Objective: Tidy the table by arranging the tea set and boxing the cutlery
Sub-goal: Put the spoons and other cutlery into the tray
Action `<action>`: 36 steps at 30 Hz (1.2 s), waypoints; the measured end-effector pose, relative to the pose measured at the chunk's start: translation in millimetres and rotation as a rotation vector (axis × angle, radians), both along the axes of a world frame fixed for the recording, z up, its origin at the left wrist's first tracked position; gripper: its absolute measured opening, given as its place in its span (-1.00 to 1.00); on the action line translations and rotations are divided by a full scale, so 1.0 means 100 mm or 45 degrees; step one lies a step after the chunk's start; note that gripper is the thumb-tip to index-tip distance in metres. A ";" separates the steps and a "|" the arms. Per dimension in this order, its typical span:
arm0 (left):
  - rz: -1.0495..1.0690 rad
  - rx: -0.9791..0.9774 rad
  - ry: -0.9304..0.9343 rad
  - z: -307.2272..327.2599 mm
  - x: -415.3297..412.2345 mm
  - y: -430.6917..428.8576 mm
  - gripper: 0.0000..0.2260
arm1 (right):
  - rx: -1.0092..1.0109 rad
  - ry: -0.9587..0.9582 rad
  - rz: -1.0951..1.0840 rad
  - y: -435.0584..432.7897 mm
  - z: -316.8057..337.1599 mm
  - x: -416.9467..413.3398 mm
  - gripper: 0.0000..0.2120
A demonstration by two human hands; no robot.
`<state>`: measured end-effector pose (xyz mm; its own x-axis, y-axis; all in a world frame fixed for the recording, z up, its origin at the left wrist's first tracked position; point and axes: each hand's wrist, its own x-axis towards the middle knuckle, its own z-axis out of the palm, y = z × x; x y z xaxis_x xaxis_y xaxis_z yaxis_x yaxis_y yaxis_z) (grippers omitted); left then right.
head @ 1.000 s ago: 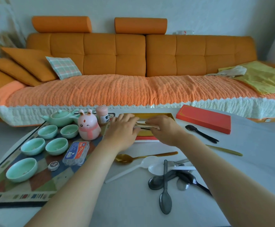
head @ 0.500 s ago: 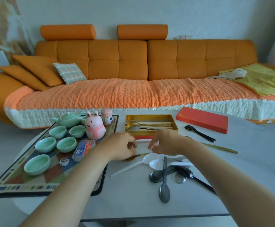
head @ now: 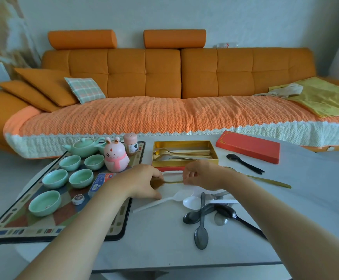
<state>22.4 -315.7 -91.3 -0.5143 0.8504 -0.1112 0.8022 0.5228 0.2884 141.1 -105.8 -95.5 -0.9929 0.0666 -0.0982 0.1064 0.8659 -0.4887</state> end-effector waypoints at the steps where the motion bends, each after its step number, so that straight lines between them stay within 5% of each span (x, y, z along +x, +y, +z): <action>1: 0.017 0.039 -0.016 0.01 -0.01 0.00 -0.70 | -0.037 0.015 -0.014 0.02 0.00 -0.01 -0.97; 6: 0.026 0.427 0.072 0.01 -0.09 0.03 -0.60 | -0.226 0.144 -0.104 0.11 0.02 -0.05 -0.94; 11: 0.004 0.723 0.031 0.00 -0.13 0.11 -0.91 | -0.260 0.255 -0.145 0.15 0.13 -0.09 -0.83; 22: 0.536 1.102 -0.436 -0.03 -0.28 0.50 -0.89 | 0.160 0.794 -0.056 0.26 0.02 -0.31 -0.72; 28: 0.509 0.890 0.196 -0.18 -0.43 0.64 -0.69 | 0.041 0.576 -0.270 0.39 -0.03 -0.55 -0.70; 36: 0.174 0.423 0.366 -0.37 -0.47 0.66 -0.55 | 0.208 0.252 -0.357 0.43 -0.08 -0.82 -0.65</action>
